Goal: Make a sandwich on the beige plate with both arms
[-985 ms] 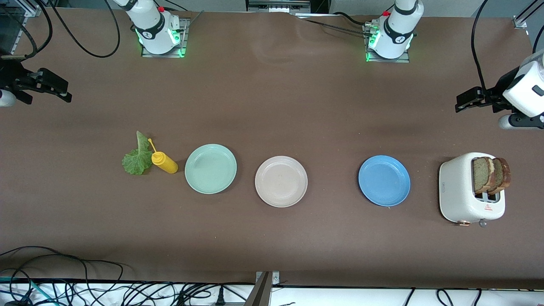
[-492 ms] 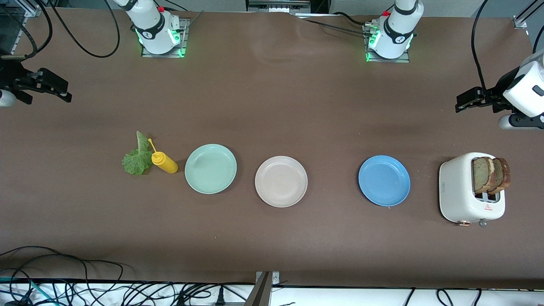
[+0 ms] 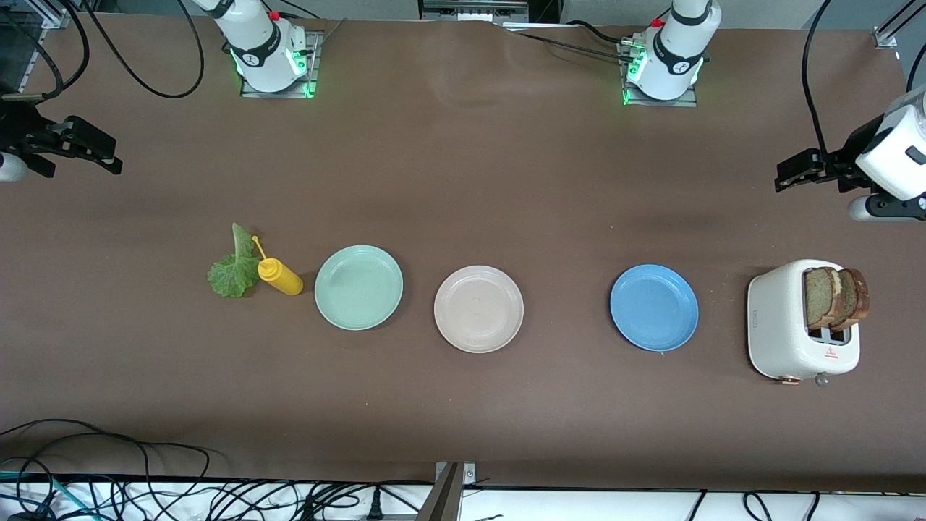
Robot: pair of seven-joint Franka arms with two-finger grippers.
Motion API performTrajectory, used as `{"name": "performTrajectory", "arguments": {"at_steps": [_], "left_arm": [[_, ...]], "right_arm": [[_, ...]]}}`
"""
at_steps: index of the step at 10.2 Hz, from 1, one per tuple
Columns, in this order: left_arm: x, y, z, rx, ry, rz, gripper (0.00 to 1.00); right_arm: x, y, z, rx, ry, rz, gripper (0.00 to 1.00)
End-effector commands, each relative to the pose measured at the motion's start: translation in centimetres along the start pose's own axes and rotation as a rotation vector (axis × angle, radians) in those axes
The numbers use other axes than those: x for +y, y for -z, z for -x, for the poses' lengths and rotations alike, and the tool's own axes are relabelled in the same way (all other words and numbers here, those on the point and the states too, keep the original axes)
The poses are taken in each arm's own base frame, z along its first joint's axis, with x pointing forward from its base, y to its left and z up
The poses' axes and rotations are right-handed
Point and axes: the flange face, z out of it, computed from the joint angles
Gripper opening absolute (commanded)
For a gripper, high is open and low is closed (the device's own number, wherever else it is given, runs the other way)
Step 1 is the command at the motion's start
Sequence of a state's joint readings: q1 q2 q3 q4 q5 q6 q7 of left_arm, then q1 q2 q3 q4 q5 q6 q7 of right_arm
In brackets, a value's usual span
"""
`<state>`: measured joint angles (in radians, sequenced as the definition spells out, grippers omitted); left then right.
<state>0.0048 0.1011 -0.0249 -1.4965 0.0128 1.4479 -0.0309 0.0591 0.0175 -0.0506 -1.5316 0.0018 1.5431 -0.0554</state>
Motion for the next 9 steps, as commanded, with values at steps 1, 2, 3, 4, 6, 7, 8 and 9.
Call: {"name": "performTrajectory", "arguments": {"at_steps": [1, 2, 3, 4, 6, 7, 8, 9], "left_arm": [[-0.28, 0.44, -0.30, -0.004, -0.017, 0.025, 1.00], [-0.17, 0.44, -0.29, -0.004, -0.014, 0.027, 1.00], [0.41, 0.61, -0.17, -0.001, -0.023, 0.024, 1.00], [0.45, 0.59, -0.20, -0.003, -0.018, 0.027, 1.00], [0.48, 0.67, -0.15, -0.001, -0.021, 0.030, 1.00], [0.51, 0.52, -0.20, -0.004, -0.032, 0.024, 1.00], [0.48, 0.45, -0.27, -0.004, -0.032, 0.020, 1.00], [0.56, 0.30, -0.35, -0.003, -0.033, 0.018, 1.00]], "right_arm": [[-0.03, 0.72, 0.41, 0.001, 0.009, 0.009, 1.00], [-0.01, 0.72, 0.41, 0.001, 0.009, 0.011, 1.00], [-0.03, 0.72, 0.41, 0.001, 0.009, 0.009, 1.00], [-0.03, 0.70, 0.42, -0.001, 0.009, 0.009, 1.00], [-0.03, 0.71, 0.41, 0.001, 0.009, 0.009, 1.00], [-0.01, 0.70, 0.42, -0.001, 0.009, 0.011, 1.00], [-0.03, 0.69, 0.44, -0.002, 0.009, 0.009, 1.00], [-0.03, 0.69, 0.44, -0.002, 0.009, 0.009, 1.00]]}}
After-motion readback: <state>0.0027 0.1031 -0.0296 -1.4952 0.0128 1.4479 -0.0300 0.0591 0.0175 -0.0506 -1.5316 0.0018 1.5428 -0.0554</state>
